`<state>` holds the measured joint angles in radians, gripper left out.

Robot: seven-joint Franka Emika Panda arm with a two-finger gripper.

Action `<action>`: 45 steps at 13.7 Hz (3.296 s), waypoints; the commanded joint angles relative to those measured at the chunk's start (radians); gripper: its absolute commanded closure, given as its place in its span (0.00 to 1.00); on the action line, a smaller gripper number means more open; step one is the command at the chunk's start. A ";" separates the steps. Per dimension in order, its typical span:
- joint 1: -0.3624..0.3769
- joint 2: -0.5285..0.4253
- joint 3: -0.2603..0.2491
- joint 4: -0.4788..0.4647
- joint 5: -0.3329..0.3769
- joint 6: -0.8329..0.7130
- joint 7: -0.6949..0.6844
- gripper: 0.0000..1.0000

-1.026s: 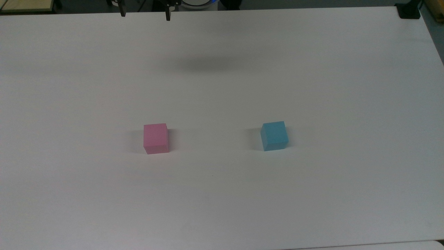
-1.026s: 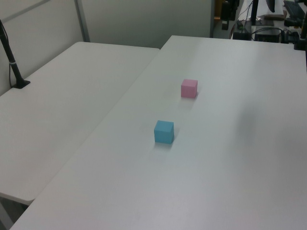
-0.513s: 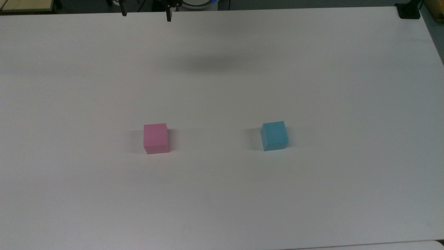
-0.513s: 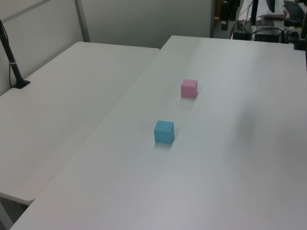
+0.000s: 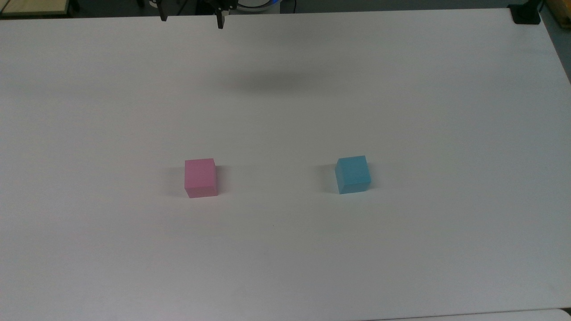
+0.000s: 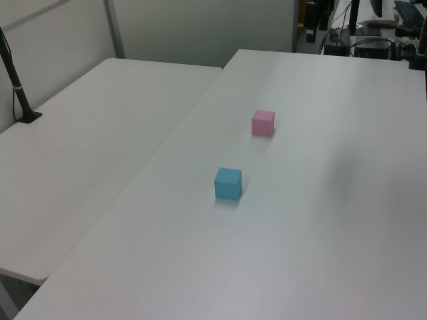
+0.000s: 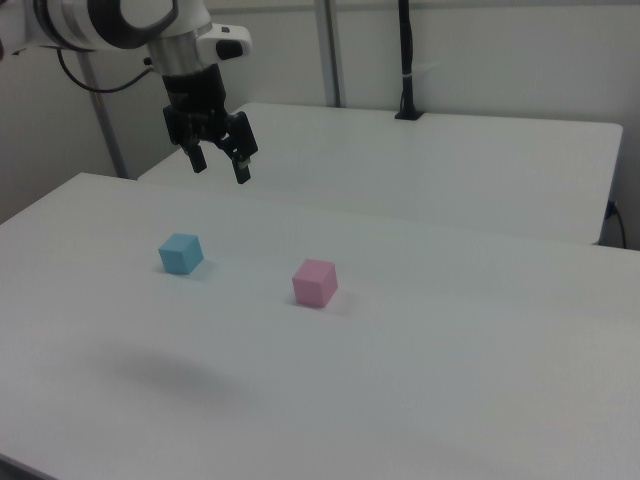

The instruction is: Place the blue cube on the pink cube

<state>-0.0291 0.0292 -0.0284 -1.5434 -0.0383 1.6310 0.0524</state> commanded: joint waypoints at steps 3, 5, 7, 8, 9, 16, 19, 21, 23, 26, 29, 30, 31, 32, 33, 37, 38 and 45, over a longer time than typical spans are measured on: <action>0.003 0.000 -0.004 0.003 0.015 -0.014 0.009 0.00; 0.003 0.000 -0.004 0.005 0.014 -0.020 0.004 0.00; 0.006 0.002 0.002 0.002 0.001 -0.020 -0.003 0.00; 0.006 0.000 0.002 0.002 0.001 -0.022 -0.002 0.00; 0.006 0.000 0.002 -0.001 0.003 -0.023 0.000 0.00; 0.020 -0.002 0.027 -0.033 0.005 -0.003 0.009 0.00; 0.070 0.024 0.079 -0.116 0.015 0.185 0.088 0.00; 0.116 0.075 0.079 -0.118 0.012 0.271 0.151 0.00; 0.145 0.118 0.079 -0.116 0.009 0.355 0.190 0.00; 0.187 0.185 0.079 -0.107 0.000 0.450 0.265 0.00; 0.225 0.256 0.081 -0.080 -0.017 0.484 0.322 0.00; 0.251 0.270 0.081 -0.074 -0.023 0.486 0.328 0.00; 0.258 0.279 0.081 -0.072 -0.023 0.487 0.330 0.00; 0.264 0.287 0.081 -0.070 -0.023 0.489 0.331 0.00; 0.273 0.294 0.081 -0.070 -0.028 0.489 0.336 0.00; 0.317 0.374 0.081 -0.017 -0.112 0.489 0.441 0.00; 0.330 0.406 0.081 0.018 -0.138 0.489 0.477 0.00; 0.371 0.538 0.073 0.132 -0.169 0.487 0.515 0.00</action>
<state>0.3193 0.5226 0.0596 -1.4622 -0.1678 2.1088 0.5320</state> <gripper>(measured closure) 0.000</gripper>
